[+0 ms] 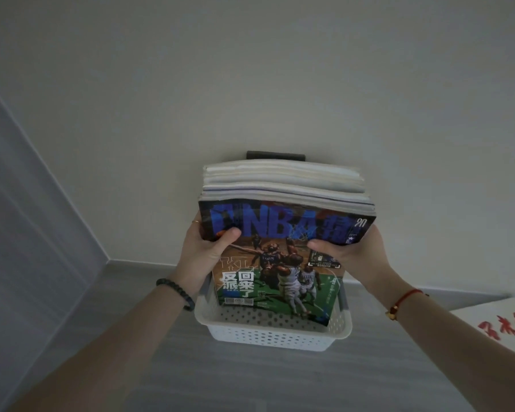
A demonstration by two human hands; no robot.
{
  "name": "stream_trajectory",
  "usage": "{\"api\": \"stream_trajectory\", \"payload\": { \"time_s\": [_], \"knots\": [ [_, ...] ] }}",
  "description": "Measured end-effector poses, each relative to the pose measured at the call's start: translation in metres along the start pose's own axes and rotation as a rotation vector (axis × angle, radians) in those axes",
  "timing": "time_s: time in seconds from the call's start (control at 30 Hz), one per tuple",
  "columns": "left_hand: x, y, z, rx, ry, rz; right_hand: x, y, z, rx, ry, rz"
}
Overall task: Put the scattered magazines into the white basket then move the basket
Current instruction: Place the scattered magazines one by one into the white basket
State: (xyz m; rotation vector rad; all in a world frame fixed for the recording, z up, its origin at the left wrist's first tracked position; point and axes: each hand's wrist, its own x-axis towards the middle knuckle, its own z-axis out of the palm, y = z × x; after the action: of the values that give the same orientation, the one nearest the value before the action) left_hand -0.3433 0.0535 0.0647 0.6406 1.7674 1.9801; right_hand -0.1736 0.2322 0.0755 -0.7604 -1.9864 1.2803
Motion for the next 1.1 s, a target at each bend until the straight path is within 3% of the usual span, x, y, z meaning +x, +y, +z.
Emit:
{"api": "stream_trajectory", "payload": {
  "time_s": [0.23,0.33,0.47,0.53,0.7,0.83,1.1],
  "knots": [
    [-0.001,-0.003,0.006,0.107,-0.006,-0.022,0.007,0.006,0.001,-0.080,-0.113,0.014],
    [-0.011,-0.007,0.010,0.199,0.129,-0.031,-0.001,0.016,-0.014,-0.159,-0.164,0.049],
    [-0.046,-0.013,0.014,0.124,0.368,-0.084,-0.037,0.037,-0.057,-0.172,-0.086,0.129],
    [-0.071,-0.015,0.022,0.146,0.413,-0.063,-0.065,0.051,-0.090,-0.180,-0.073,0.182],
    [-0.132,-0.021,0.077,0.154,0.206,-0.049,-0.136,0.087,-0.175,-0.250,0.046,0.330],
    [-0.180,-0.045,0.140,0.150,0.012,-0.236,-0.181,0.107,-0.238,-0.287,0.019,0.456],
    [-0.242,-0.098,0.270,0.141,-0.177,-0.535,-0.225,0.146,-0.337,-0.365,-0.033,0.579]
  ]
}}
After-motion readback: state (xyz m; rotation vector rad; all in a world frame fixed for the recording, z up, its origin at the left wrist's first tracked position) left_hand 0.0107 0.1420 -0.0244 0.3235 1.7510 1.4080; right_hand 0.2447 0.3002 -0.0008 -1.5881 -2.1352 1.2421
